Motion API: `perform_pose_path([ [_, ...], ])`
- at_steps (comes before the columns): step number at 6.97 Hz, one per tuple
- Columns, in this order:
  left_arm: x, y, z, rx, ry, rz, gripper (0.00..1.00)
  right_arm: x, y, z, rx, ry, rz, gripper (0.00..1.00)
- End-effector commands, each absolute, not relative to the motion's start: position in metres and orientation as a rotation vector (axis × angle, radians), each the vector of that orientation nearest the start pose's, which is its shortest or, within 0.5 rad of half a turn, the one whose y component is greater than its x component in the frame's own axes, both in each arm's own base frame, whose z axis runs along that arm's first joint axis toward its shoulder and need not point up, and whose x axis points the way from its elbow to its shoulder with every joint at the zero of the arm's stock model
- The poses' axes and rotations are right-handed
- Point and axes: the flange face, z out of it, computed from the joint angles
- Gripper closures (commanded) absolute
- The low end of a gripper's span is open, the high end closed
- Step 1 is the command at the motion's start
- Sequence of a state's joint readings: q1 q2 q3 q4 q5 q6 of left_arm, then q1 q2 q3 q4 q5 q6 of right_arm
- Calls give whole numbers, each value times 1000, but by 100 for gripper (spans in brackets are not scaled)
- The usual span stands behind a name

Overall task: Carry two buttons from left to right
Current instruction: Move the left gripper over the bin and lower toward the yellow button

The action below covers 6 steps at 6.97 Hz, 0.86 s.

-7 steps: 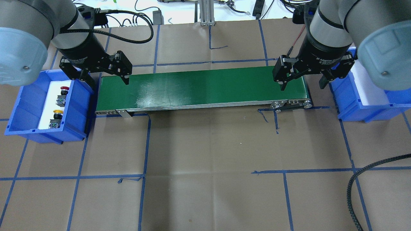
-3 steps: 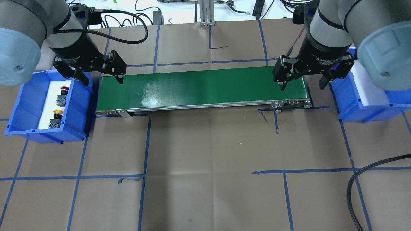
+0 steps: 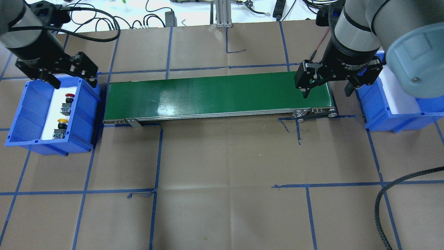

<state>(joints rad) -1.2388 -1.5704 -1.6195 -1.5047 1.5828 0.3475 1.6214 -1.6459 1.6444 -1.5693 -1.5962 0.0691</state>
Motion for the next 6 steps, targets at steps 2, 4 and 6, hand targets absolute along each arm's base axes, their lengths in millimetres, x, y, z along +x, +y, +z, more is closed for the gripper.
perform_pose_path([
  [2, 168, -489, 444, 15, 3148, 45, 0, 154, -453, 487, 29, 3167, -2, 0],
  [4, 189, -498, 431, 19, 3134, 12, 0, 154, -453, 487, 29, 3167, -2, 0],
  [6, 201, -515, 396, 10, 3123, -29, 0, 154, -453, 487, 29, 3167, -2, 0],
])
